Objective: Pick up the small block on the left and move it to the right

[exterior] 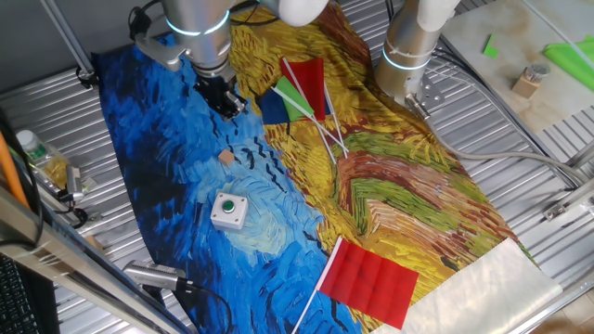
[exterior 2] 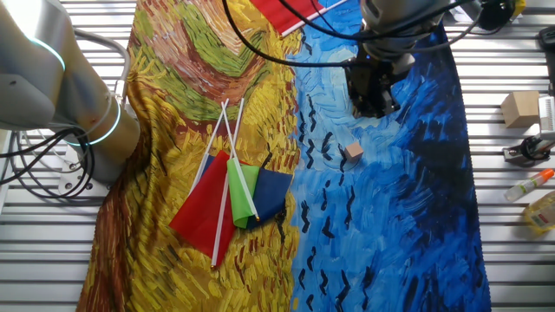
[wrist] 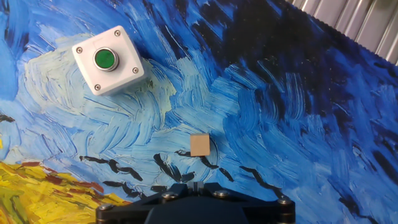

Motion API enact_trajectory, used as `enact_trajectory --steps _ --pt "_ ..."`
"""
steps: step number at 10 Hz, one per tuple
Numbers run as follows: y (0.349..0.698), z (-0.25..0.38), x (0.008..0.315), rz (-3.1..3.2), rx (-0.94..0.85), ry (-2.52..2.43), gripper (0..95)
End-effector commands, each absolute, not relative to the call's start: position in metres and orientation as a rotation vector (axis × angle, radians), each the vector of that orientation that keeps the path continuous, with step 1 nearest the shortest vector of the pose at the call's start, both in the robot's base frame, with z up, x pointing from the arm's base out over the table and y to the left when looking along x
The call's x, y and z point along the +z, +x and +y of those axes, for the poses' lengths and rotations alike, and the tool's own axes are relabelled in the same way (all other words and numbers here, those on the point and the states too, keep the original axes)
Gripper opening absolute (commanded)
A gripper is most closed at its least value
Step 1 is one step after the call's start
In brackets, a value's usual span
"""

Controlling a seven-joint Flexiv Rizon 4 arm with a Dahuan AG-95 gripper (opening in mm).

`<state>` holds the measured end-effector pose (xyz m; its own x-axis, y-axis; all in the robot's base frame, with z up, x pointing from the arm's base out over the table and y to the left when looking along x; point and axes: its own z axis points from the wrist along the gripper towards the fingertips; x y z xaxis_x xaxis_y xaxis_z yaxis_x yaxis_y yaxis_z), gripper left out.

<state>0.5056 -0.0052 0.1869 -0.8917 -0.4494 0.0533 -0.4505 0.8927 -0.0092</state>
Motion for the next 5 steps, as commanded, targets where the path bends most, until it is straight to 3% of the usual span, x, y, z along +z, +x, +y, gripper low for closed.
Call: enact_trajectory --steps 1,3,5 --pt "0.5056 -0.005 0.1864 -2.989 0.017 0.699 0.0" --pt "0.5056 -0.005 0.1864 -2.983 0.015 0.709 38.0" --pt "0.5056 -0.005 0.1864 -2.986 0.016 0.702 38.0"
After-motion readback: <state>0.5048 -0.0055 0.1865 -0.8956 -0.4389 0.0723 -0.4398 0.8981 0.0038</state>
